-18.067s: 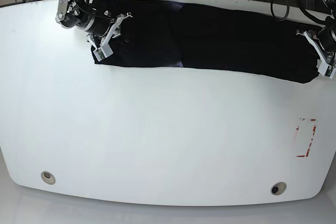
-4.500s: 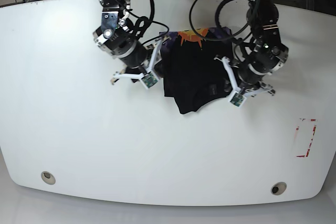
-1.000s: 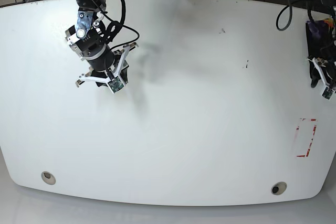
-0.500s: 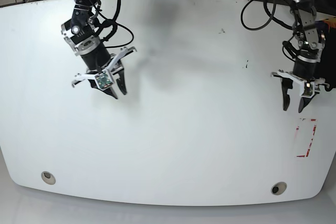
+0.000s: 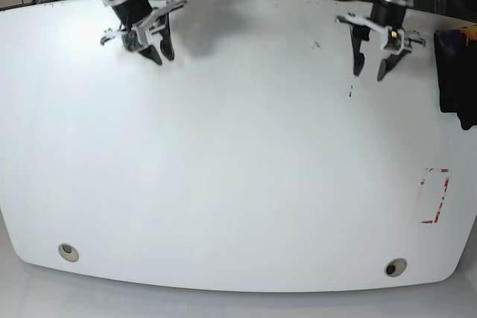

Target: Layout the t-shirt on the table in an organized manner, then fold the t-shirt properly

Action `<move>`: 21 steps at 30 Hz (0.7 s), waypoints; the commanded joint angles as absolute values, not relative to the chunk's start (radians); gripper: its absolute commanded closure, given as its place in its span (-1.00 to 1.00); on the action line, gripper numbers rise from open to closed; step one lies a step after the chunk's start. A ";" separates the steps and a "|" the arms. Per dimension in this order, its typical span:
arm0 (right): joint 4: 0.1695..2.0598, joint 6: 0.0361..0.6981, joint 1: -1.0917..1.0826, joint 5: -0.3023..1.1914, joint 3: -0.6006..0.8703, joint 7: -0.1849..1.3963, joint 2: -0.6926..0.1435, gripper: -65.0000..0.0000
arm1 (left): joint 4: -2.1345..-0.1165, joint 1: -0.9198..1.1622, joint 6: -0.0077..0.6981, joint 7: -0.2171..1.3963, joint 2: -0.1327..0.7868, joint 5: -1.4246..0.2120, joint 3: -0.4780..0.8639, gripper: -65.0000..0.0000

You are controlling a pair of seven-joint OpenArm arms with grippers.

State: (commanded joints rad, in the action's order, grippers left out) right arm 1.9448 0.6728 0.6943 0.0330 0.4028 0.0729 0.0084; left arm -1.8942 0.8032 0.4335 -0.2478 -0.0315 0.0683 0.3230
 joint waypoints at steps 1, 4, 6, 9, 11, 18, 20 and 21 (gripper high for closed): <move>1.945 0.677 0.731 0.048 0.414 0.070 0.008 0.58 | -1.905 0.848 0.433 -0.248 -0.036 0.068 0.318 0.18; 1.943 0.682 0.800 0.087 0.432 0.068 0.007 0.58 | -1.910 0.954 0.433 -0.248 -0.039 0.067 0.305 0.18; 1.942 0.684 0.842 0.102 0.443 0.070 -0.001 0.58 | -1.906 1.012 0.433 -0.248 -0.039 0.067 0.295 0.18; 1.942 0.684 0.929 0.119 0.441 0.070 -0.015 0.58 | -1.891 1.116 0.433 -0.248 -0.039 0.067 0.275 0.18; 1.940 0.684 0.986 0.125 0.438 0.070 -0.018 0.58 | -1.868 1.173 0.433 -0.248 -0.039 0.067 0.259 0.18; 1.857 0.684 1.150 0.133 0.381 0.065 -0.016 0.58 | -1.578 1.262 0.433 -0.255 -0.005 0.039 0.196 0.42; 1.788 0.684 1.164 0.131 0.349 0.042 -0.019 0.58 | -1.461 1.253 0.433 -0.266 0.035 0.019 0.168 0.57; 1.750 0.684 1.167 0.128 0.332 0.024 -0.019 0.58 | -1.406 1.247 0.433 -0.275 0.053 0.007 0.148 0.64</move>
State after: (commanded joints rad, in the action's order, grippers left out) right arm 1.7499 0.6836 1.1669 0.1281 0.3322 0.0238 -0.0192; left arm -1.4062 1.2467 0.4335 -0.2754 0.0529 0.0069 0.1481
